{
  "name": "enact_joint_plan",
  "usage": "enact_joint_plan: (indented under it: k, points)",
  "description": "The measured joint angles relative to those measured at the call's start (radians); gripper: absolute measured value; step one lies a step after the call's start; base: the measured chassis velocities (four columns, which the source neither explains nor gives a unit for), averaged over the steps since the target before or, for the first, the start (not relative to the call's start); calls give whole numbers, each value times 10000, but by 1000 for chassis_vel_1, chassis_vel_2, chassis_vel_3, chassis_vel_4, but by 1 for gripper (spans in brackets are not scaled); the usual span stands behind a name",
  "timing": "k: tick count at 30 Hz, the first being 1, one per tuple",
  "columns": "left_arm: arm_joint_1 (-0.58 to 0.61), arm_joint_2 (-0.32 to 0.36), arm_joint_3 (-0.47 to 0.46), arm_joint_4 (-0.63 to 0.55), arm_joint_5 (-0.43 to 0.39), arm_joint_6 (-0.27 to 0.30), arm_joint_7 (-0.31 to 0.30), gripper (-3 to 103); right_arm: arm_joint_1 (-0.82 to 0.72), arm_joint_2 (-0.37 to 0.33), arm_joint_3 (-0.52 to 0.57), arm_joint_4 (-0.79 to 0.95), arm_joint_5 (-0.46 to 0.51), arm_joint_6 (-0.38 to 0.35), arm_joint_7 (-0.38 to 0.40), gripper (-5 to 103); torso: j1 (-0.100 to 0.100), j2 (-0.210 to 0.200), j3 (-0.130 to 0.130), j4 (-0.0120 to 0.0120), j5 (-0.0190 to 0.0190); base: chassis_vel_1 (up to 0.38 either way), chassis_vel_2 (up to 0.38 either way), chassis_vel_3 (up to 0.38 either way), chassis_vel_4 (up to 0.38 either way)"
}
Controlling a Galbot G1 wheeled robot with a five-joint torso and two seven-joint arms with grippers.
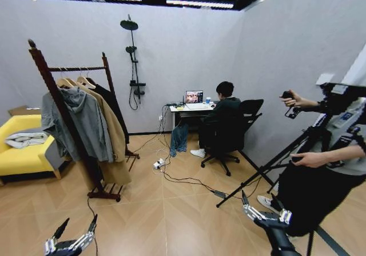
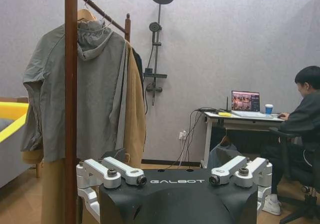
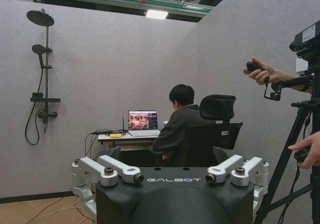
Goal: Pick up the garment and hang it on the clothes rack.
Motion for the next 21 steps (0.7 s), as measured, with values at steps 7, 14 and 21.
enact_joint_plan:
  k: [7,14,21]
  points:
    - [0,0,0,0,0,0,-1,100,0,0,0,0,0,0,0,100,1,-1,1,-1,-1,0,0,0,0]
    - [0,0,0,0,0,0,-1,100,0,0,0,0,0,0,0,100,1,0,1,-1,0,0,0,0,0]
    - [0,0,0,0,0,0,0,100,0,0,0,0,0,0,0,100,2,0,1,0,-1,0,0,0,0]
